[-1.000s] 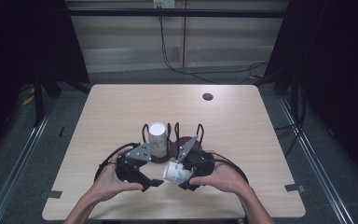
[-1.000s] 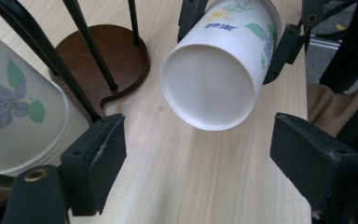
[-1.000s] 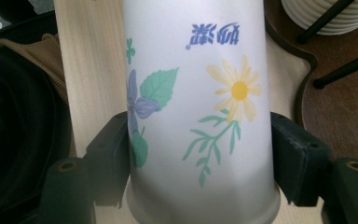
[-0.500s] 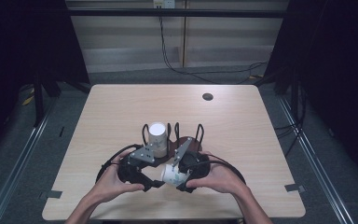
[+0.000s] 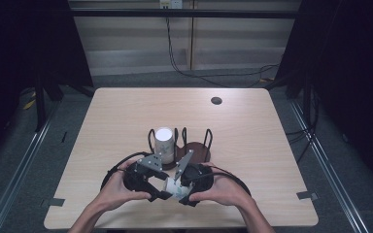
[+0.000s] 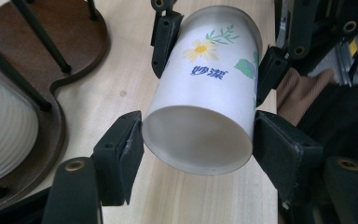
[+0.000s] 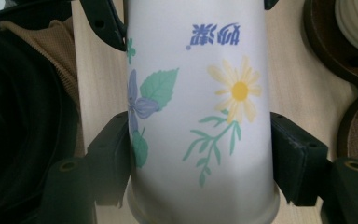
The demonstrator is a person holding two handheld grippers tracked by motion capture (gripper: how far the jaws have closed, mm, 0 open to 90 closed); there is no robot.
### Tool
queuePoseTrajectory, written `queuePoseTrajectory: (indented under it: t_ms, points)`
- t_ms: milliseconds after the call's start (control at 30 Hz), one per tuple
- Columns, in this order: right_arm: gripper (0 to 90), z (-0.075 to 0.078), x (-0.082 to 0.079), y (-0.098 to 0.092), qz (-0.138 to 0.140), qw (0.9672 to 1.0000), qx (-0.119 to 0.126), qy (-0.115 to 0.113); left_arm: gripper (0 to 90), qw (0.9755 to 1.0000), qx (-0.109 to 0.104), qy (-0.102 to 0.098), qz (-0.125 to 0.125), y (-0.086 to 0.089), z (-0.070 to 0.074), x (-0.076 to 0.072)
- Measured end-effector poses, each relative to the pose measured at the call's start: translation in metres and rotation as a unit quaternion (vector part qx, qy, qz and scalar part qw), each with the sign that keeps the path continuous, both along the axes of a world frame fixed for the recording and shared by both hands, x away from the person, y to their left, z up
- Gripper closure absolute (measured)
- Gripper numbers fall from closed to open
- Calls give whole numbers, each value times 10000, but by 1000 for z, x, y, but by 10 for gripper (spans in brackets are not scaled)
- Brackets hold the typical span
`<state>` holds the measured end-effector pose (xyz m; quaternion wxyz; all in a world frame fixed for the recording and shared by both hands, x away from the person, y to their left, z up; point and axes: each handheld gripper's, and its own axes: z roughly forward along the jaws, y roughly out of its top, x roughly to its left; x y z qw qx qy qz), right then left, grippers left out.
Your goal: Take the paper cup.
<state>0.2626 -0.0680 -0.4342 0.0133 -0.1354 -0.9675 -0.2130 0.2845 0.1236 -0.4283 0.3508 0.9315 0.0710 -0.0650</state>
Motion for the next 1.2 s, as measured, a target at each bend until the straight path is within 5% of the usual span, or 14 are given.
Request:
queuePoseTrajectory:
  t_ms: [200,400,667,1200]
  points:
    - [313,-1,-3,1,109,9999,-58,-6,343,9998,67,125,-110,-2,-4,1]
    - [317,-2,-2,4,202,9998,-41,-59,249,9997,78,207,38,2,-5,6]
    - [328,0,-5,7,268,9996,-68,-75,332,9995,16,284,-167,-2,-6,2]
    - [327,4,-6,5,305,9993,201,-26,328,9990,-85,334,-269,-3,-4,-1]
